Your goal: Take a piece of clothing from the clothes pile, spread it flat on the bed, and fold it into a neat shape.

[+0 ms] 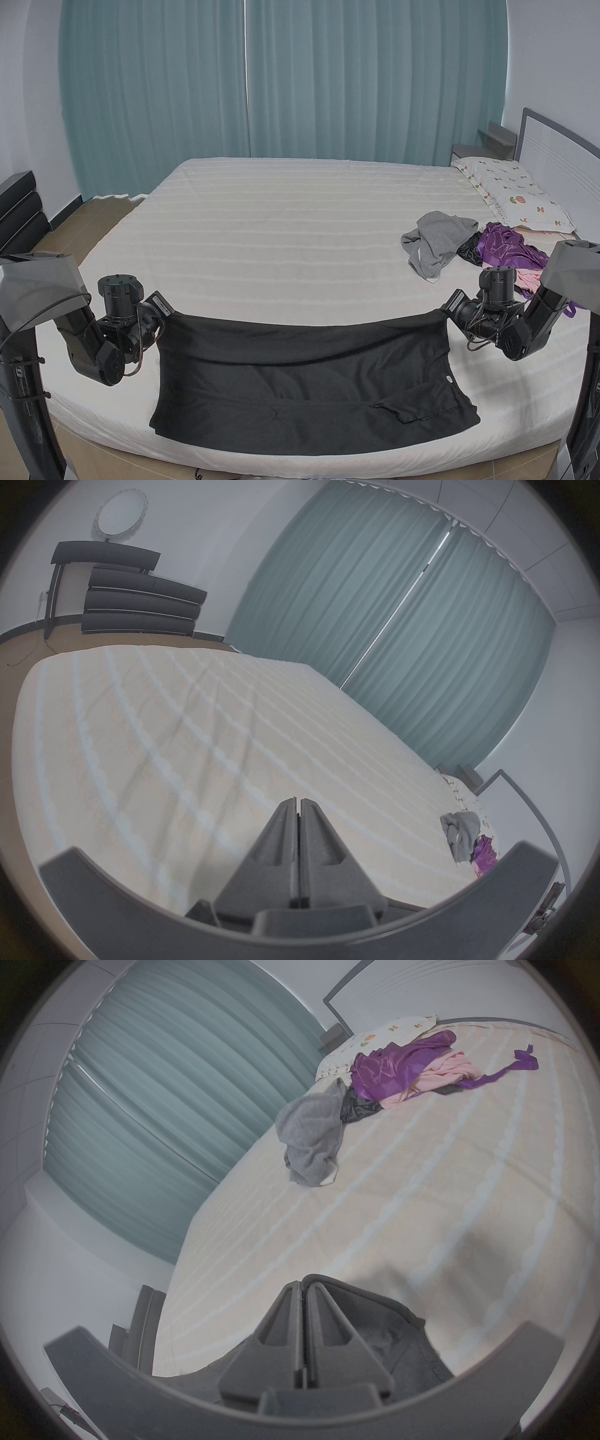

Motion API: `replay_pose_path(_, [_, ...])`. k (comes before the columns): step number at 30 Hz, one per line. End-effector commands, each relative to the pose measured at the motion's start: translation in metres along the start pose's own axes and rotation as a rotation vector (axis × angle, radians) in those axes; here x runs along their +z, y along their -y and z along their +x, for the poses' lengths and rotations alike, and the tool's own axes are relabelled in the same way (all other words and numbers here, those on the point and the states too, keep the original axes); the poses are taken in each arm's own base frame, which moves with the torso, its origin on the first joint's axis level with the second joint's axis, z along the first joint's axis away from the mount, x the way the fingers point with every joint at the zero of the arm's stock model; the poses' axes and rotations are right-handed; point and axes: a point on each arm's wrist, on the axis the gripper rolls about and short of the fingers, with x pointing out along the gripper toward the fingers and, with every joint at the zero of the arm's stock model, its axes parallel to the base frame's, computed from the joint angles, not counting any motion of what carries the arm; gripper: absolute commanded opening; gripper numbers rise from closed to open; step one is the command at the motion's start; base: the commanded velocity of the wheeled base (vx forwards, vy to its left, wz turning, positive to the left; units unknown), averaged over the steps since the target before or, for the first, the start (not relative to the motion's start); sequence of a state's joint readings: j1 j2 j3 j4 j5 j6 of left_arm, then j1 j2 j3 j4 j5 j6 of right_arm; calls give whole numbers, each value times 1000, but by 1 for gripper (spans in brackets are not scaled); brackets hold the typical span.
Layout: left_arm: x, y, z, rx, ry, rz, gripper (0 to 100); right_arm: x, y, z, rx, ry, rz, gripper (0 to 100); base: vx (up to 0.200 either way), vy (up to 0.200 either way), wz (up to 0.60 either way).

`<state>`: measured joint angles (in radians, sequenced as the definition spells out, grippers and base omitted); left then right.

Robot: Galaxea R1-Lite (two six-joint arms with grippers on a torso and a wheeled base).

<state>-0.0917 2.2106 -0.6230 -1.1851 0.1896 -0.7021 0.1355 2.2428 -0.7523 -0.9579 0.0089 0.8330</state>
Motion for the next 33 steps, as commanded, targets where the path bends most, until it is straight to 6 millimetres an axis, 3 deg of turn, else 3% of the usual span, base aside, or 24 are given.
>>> replay_pose_path(1, [-11,-9,3,34,-40,14,0,-9,7,2,-36,-40,-3,0,0,0,0])
replay_pose_path(8, [-19,-13,0,50,-74,78,0,-13,6,1,-84,-105,-13,0,0,0,0])
replay_pose_path(17, [-4,4,31,-10,29,10,0,9,-13,32,-24,26,40,0,0,0,0])
replay_pose_path(21, [-8,-2,29,23,30,10,0,-1,-8,28,-43,15,39,0,0,0,0])
replay_pose_path(25, [-24,-23,3,61,-57,32,0,-10,3,0,-76,-32,17,0,0,0,0])
replay_pose_path(27, [-25,-25,1,60,-62,35,0,-11,4,-2,-78,-37,15,0,0,0,0])
replay_pose_path(28, [-25,-37,-15,35,-78,65,0,-15,16,-18,-99,-85,-21,0,0,0,0])
replay_pose_path(33, [-31,-55,-40,34,-130,122,0,-22,35,-38,-140,-145,-37,0,0,0,0])
